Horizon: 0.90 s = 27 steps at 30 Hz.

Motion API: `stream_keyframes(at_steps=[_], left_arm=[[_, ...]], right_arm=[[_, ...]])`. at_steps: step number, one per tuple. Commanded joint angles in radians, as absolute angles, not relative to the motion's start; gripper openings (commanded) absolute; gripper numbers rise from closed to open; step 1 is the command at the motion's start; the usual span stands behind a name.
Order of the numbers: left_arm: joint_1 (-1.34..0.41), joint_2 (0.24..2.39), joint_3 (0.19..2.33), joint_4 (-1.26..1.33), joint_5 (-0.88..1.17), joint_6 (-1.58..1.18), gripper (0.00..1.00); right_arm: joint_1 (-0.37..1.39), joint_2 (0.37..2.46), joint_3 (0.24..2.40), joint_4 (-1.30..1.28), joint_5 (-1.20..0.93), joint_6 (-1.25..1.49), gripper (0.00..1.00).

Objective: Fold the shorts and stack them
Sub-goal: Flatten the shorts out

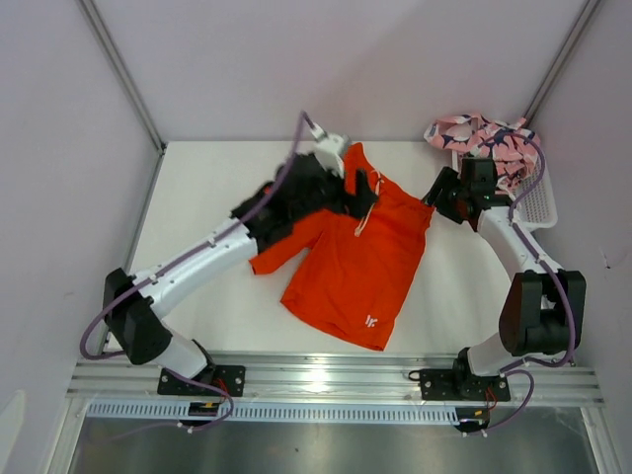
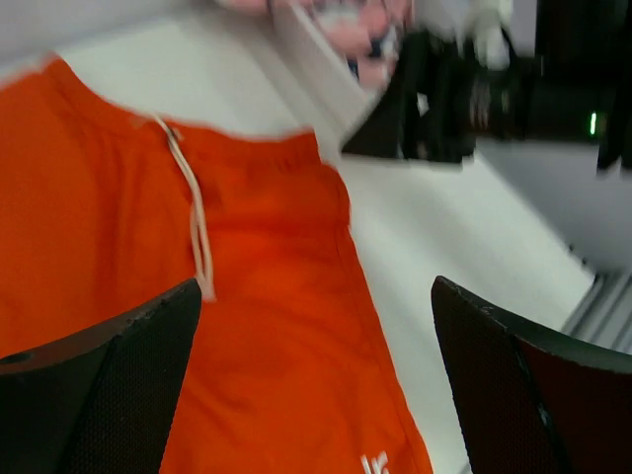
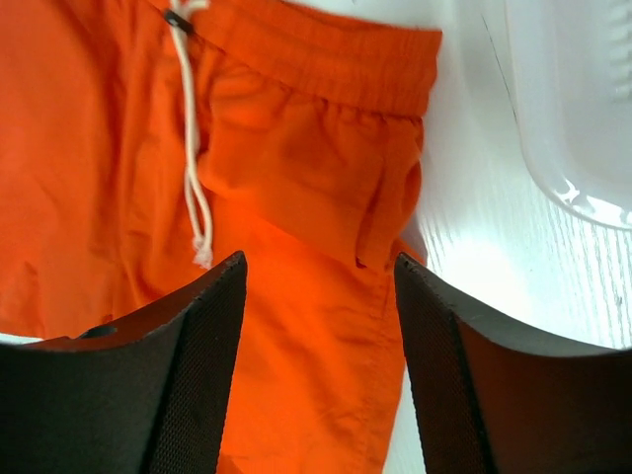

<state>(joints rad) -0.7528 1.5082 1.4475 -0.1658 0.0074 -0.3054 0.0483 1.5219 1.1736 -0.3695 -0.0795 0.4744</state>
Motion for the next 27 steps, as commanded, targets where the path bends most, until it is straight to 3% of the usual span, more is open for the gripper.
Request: stream_keyframes(at_steps=[1, 12, 27], left_arm=[[-0.914, 1.509, 1.348, -0.241, -0.154, -0.295, 0.99], [-1.216, 1.597, 1.201, -0.291, -0.195, -0.482, 0.92], [-1.307, 1.798, 1.213, -0.268, -0.124, -0.601, 0.81]], right_arm=[[0.052, 1.511, 1.151, -0.35, -0.083, 0.459, 0.63], [0.034, 1.456, 1.078, -0.341, -0.08, 0.462, 0.58], [0.009, 1.422, 1.042, -0.324, -0.092, 0.477, 0.55]])
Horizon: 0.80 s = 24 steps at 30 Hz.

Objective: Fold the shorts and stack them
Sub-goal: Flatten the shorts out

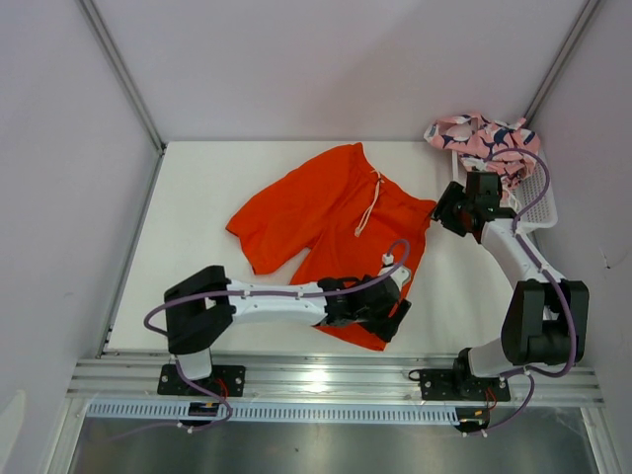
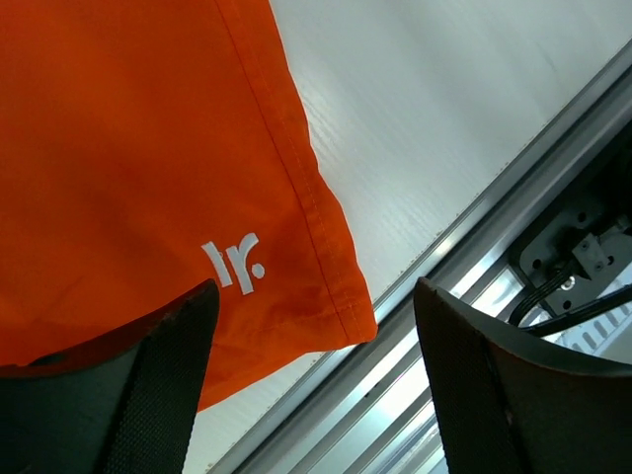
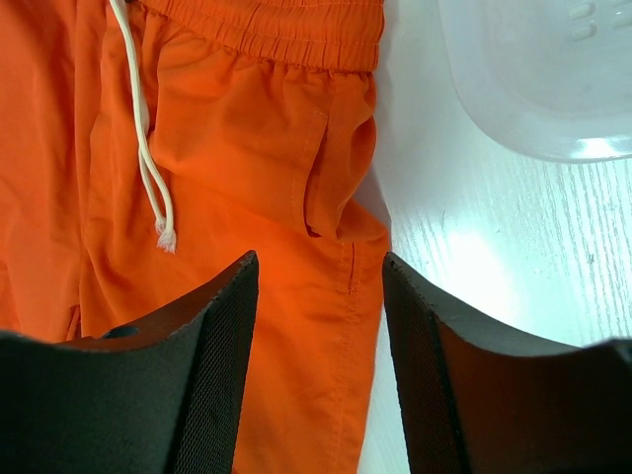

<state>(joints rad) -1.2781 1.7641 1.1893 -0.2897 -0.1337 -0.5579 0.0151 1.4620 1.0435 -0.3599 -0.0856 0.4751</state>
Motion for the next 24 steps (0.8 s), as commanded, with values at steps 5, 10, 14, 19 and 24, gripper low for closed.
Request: stream_keyframes(at_steps=[5, 10, 14, 19, 24], left_arm=[[-1.312, 1.856, 1.226, -0.307, -0.166, -0.638, 0.67], [-1.31, 1.893, 1.235, -0.318, -0.141, -0.646, 0.64], [-1.318, 1.894, 1.217, -0.314, -0.114, -0.657, 0.61], [-1.325, 1.902, 1.206, -0.331, -0.074, -0.658, 0.43], [-1.338, 1.87, 1.137, -0.287, 0.035, -0.65, 0.16]], right_arm=[[0.009, 1.417, 1.037, -0.324, -0.098, 0.482, 0.54], [-0.021, 1.414, 1.032, -0.322, -0.106, 0.482, 0.54], [-0.025, 1.414, 1.031, -0.322, -0.106, 0.483, 0.54], [-0.026, 1.42, 1.031, -0.324, -0.1, 0.491, 0.55], [-0.026, 1.433, 1.035, -0.328, -0.091, 0.497, 0.55]])
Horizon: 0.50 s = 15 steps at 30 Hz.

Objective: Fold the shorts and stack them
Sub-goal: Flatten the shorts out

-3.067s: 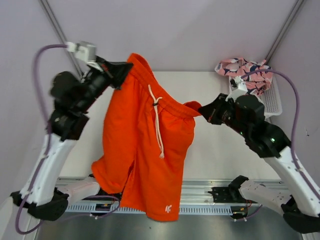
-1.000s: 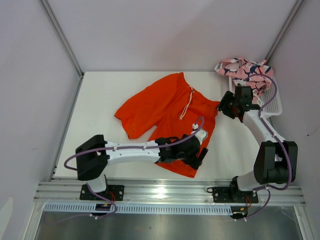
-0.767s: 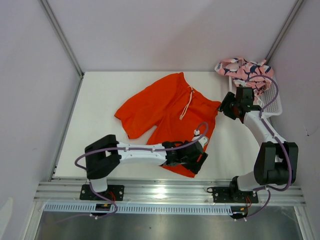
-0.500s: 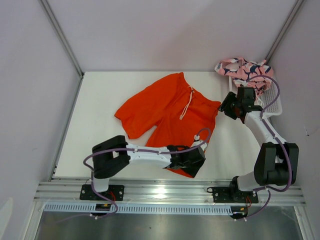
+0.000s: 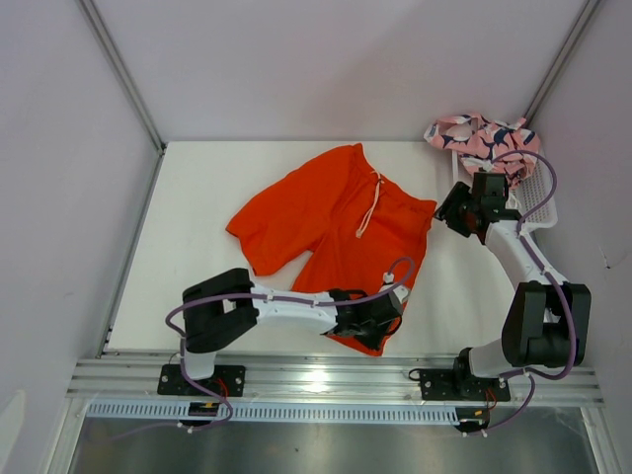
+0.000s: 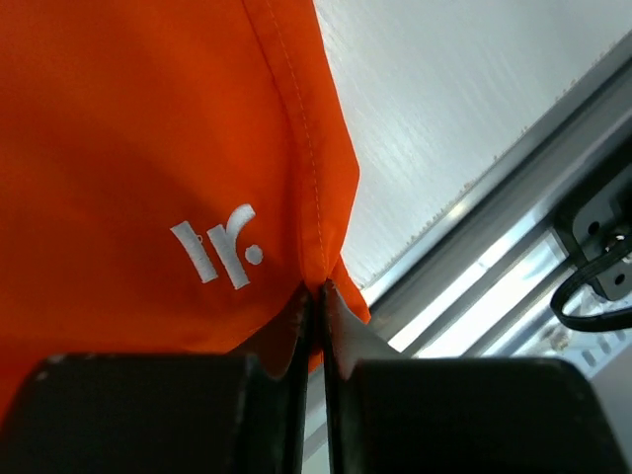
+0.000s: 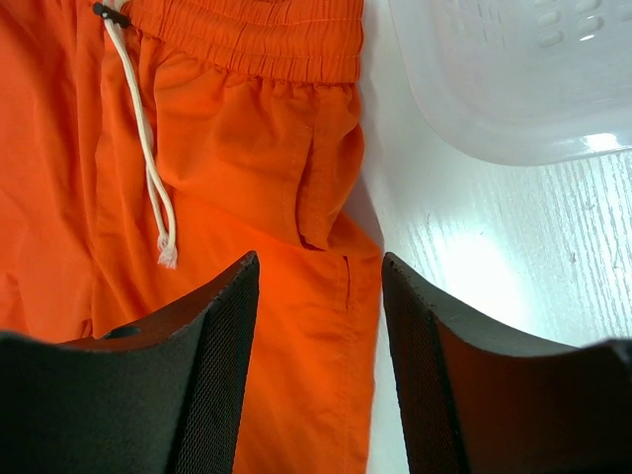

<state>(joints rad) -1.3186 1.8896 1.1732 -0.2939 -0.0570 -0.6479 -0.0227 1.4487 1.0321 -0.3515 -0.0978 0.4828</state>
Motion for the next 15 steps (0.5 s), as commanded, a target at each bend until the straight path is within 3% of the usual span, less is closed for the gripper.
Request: stream_keyframes(at_steps=[1, 3, 15], left_arm=[[-1.341, 1.852, 1.132, -0.294, 0.038, -0.649, 0.05], [-1.351, 1.81, 1.12, -0.33, 0.032, -0.641, 0.0], [-1.367, 1.499, 0.891, -0.442, -0.032, -0.68, 0.01]], right_arm=[[-0.026, 1.434, 1.035, -0.328, -0.091, 0.495, 0.55], [-0.026, 1.44, 1.037, -0.331, -0.089, 0.499, 0.56], [0.06, 1.549, 1.069, -0.367, 0.0, 0.5, 0.6]])
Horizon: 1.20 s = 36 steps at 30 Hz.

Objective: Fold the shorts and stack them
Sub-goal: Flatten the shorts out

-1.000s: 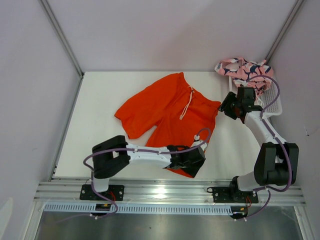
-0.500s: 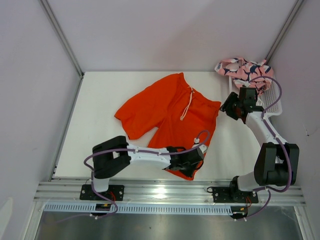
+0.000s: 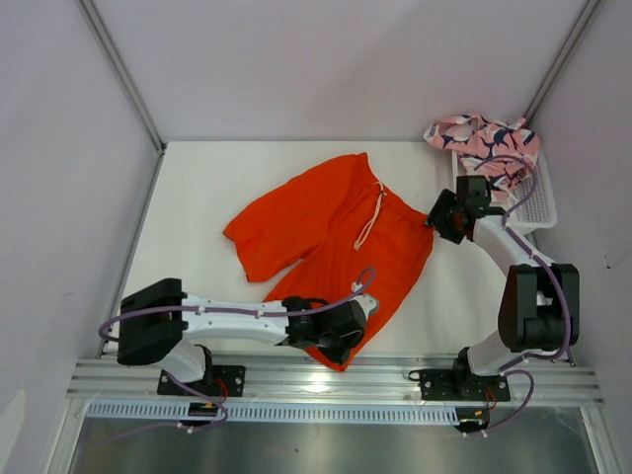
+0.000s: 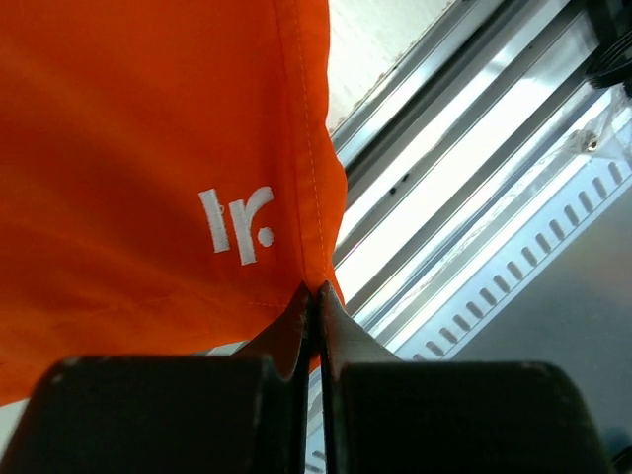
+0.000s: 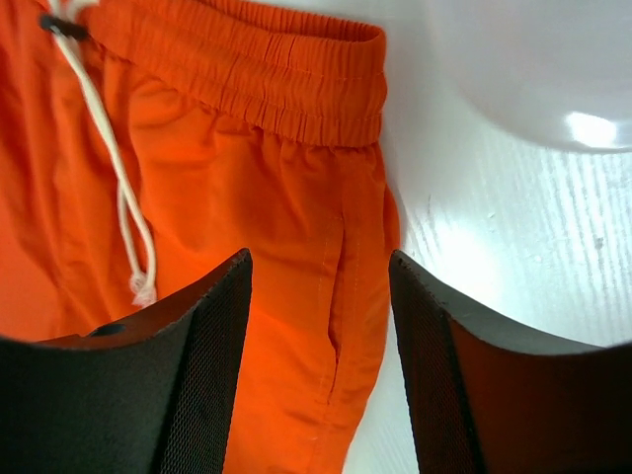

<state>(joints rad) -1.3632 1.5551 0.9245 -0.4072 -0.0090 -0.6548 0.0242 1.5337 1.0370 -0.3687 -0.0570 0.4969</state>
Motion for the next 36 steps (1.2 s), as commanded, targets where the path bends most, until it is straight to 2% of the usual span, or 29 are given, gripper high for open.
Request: stream_keyframes(at_steps=[1, 11, 28, 30, 32, 33, 34, 35, 36], left_arm=[[-1.367, 1.494, 0.882, -0.439, -0.032, -0.683, 0.01], [-1.379, 1.437, 0.833, -0.44, -0.011, -0.695, 0.0], [-1.394, 1.33, 0.762, -0.459, -0.008, -0.68, 0.01], [-1.399, 1.31, 0.761, -0.457, 0.025, -0.677, 0.01], [-1.402, 1.299, 0.762, -0.457, 0.032, -0.672, 0.01], [-1.407, 1.287, 0.765, -0.46, 0.038, -0.67, 0.01], [-1.411, 1.281, 0.77, -0.462, 0.041, -0.666, 0.01], [-1.416, 1.275, 0.772, -0.465, 0.043, -0.666, 0.01], [-1.426, 1.272, 0.785, -0.469, 0.044, -0.664, 0.0]], right_arm=[[0.078, 1.563, 1.069, -0.364, 0.047, 0.502, 0.6], [0.118, 1.62, 1.039, -0.298, 0.182, 0.535, 0.56], [0.156, 1.776, 1.055, -0.206, 0.232, 0.572, 0.54], [0.161, 1.807, 1.066, -0.204, 0.242, 0.578, 0.48], [0.163, 1.812, 1.071, -0.212, 0.248, 0.581, 0.32], [0.163, 1.809, 1.074, -0.215, 0.249, 0.584, 0.22], [0.161, 1.801, 1.077, -0.233, 0.25, 0.584, 0.06], [0.158, 1.777, 1.078, -0.244, 0.252, 0.583, 0.0], [0.156, 1.76, 1.08, -0.256, 0.253, 0.583, 0.0]])
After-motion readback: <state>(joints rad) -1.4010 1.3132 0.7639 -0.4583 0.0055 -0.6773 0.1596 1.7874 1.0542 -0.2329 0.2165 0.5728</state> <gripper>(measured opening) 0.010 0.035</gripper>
